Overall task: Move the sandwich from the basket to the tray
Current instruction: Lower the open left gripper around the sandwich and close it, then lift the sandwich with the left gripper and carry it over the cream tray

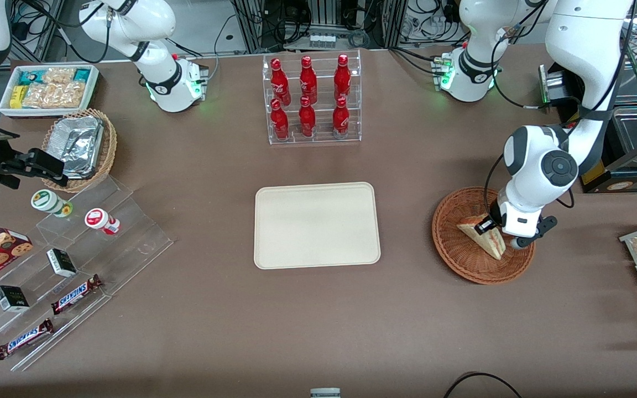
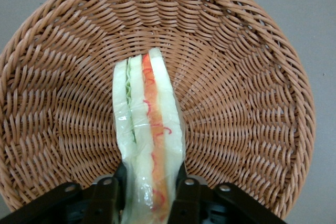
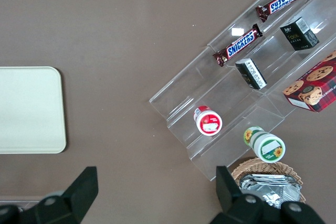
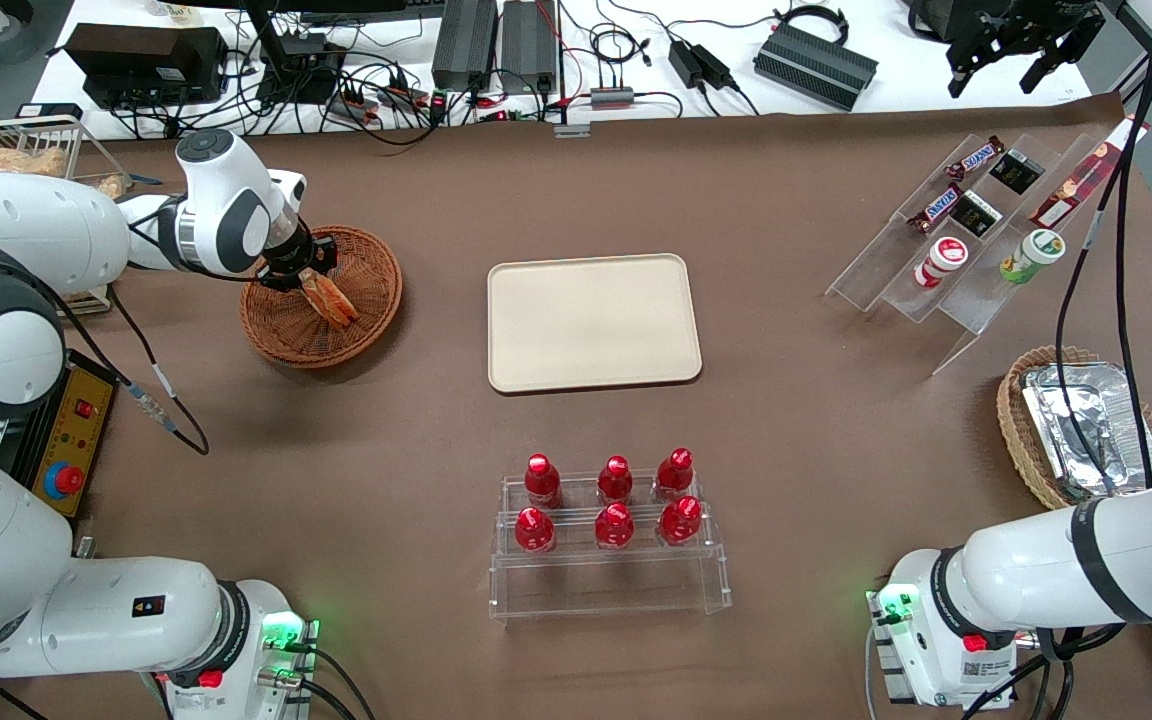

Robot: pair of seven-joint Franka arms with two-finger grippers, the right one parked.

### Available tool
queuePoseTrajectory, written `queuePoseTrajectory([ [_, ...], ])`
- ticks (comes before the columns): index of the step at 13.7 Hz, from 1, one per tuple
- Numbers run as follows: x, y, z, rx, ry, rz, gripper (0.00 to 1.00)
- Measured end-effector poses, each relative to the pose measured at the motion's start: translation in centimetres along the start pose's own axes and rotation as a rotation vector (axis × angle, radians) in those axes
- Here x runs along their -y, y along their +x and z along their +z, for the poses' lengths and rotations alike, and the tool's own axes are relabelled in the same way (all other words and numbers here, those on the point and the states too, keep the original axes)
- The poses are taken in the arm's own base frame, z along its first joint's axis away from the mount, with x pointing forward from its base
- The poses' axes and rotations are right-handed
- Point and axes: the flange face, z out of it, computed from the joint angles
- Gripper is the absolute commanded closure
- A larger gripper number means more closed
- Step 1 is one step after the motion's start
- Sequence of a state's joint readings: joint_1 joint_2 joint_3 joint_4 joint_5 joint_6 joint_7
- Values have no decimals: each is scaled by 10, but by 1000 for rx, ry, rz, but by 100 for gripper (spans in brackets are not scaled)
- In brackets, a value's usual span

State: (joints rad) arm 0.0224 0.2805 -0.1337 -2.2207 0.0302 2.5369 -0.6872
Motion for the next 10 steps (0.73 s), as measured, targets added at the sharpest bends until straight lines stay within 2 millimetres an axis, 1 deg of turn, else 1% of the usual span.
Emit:
queuePoseTrajectory([
  [2,-1,1,-3,-5,-4,0,100],
  [3,-2,3,-8,-10,-6,1,100],
  [4,-4,4,-18,-4,2,4,100],
  [5,-8,5,-34,12,20,9,100],
  [6,-14,5,-57,39,47,20,100],
  [7,-26,3,-85,64,73,37,100],
  [9,-57,-6,-146,87,103,83,100],
  [10,-73,-13,-172,89,110,111,100],
])
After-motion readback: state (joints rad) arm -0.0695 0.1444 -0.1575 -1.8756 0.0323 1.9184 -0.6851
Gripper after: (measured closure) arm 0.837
